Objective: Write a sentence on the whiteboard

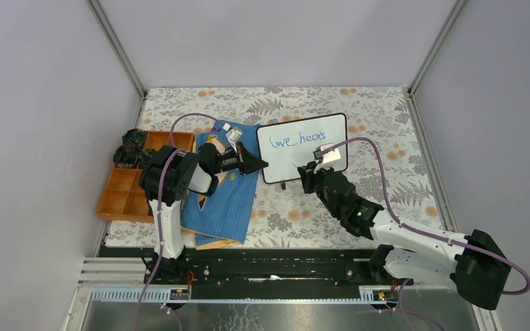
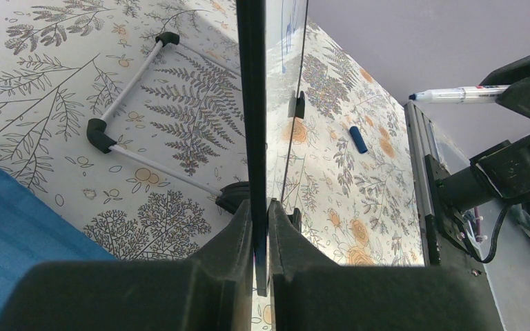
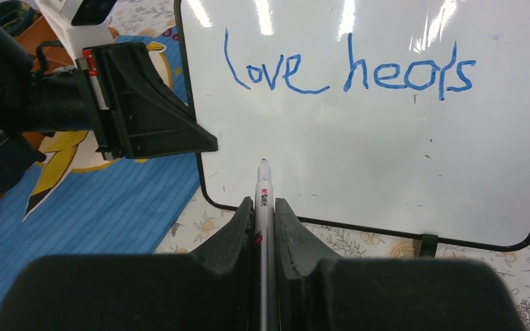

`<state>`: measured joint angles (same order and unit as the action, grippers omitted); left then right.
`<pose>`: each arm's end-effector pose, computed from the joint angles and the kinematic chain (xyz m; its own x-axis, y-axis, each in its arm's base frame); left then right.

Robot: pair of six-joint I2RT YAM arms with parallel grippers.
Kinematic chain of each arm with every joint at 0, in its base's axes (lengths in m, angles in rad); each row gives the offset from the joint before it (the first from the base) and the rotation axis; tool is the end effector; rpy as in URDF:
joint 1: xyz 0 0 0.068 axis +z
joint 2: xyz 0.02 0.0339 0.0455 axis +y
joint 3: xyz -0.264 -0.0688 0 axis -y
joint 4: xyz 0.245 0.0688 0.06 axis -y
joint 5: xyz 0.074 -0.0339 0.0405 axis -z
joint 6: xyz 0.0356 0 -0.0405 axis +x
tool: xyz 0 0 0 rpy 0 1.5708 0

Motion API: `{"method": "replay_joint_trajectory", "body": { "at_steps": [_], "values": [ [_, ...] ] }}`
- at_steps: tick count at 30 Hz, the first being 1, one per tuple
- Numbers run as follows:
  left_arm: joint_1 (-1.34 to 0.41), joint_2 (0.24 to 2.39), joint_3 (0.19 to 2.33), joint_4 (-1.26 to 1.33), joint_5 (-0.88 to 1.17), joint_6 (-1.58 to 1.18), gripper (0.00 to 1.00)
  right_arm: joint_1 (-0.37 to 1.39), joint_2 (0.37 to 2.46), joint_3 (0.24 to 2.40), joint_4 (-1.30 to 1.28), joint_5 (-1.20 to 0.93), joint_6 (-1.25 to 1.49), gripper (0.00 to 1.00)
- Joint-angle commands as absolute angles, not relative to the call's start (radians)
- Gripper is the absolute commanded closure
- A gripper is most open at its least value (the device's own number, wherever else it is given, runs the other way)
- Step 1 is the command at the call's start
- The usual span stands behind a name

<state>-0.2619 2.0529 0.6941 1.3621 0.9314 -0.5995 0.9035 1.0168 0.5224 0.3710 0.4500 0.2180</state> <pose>0.3286 -0.1177 0.1208 -0.5219 -0.2087 -0.8271 0.7693 0.3038 -0.5620 0.1548 0.1715 0.2615 -0.1696 0.0995 -0.9805 -0.4133 0.8960 0.1624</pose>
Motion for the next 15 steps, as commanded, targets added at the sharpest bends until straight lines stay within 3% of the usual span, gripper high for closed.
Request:
{"method": "replay_joint_trajectory", "body": {
  "at_steps": [1, 15],
  "values": [
    [-0.261, 2.091, 0.679, 1.197, 0.868, -0.502, 1.00, 0.908, 1.053, 0.527, 0.502, 0.516, 0.192, 1.00],
    [-0.261, 2.091, 0.678, 1.198, 0.867, -0.503, 1.00, 0.974, 1.134, 0.509, 0.609, 0.591, 0.163, 1.00]
  ]
}}
